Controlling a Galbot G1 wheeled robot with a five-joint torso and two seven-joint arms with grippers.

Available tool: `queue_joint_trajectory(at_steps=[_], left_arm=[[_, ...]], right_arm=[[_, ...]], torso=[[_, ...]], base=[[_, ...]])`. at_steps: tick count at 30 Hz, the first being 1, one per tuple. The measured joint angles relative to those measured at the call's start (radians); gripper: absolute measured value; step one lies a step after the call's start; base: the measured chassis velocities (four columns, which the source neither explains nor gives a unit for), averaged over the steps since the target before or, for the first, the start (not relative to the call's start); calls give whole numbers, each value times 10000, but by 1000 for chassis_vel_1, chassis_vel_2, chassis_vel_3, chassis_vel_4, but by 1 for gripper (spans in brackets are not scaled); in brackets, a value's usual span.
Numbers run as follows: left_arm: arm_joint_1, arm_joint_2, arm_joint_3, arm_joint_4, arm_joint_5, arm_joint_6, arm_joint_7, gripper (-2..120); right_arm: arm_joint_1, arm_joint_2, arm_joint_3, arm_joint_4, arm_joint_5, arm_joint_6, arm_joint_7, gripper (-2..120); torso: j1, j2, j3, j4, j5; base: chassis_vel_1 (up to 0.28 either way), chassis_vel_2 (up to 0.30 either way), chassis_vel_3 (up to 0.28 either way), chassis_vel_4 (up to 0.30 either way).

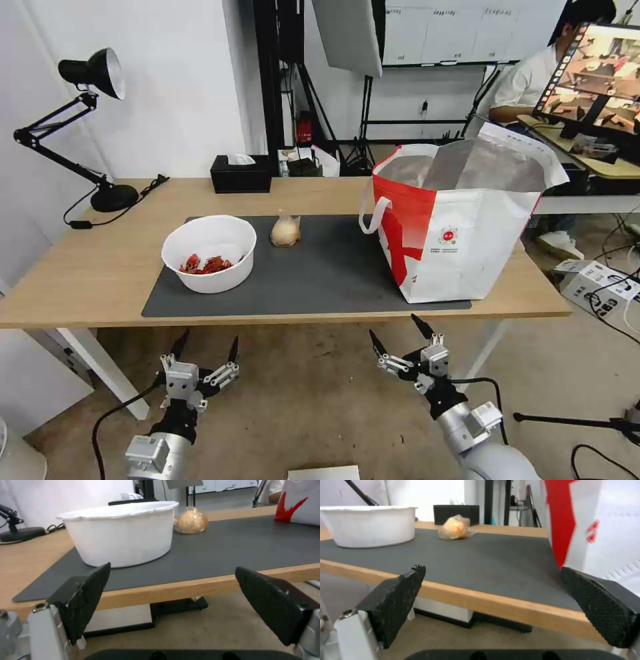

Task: Pick up the trash from the table and place it into the takeout bag.

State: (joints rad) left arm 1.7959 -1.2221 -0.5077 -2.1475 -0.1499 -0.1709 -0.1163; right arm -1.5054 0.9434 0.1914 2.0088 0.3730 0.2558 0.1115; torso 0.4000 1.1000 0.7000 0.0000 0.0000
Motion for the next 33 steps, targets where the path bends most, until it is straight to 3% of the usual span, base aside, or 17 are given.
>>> queue_joint_trajectory(at_steps=[9, 20, 23, 29, 33], left_arm=[[-148, 33, -1, 58, -25, 10, 1, 100], [-276, 63, -52, 195, -65, 14, -17, 100], [-323, 77, -81, 212, -110, 46, -41, 100], [-330, 79, -137, 217, -148, 58, -52, 100], [-246, 40, -232, 216, -164, 60, -52, 100]], right_arm=[[1202, -303, -899, 517, 191, -794, 472, 100], [3763, -453, -2808, 352, 985, -2305, 1457, 100], [5283, -238, -3701, -114, 1292, -3112, 1984, 100], [6636, 149, -4508, -737, 1789, -3782, 2437, 100], [8135, 867, -5278, -1796, 2000, -4192, 2885, 100]], torso=[[0, 0, 0, 0, 0], [0, 0, 1, 0, -1], [1, -1, 1, 0, -2], [2, 0, 2, 1, -5], [2, 0, 2, 0, -3]], base=[[0, 0, 0, 0], [0, 0, 0, 0], [0, 0, 0, 0], [0, 0, 0, 0], [0, 0, 0, 0]])
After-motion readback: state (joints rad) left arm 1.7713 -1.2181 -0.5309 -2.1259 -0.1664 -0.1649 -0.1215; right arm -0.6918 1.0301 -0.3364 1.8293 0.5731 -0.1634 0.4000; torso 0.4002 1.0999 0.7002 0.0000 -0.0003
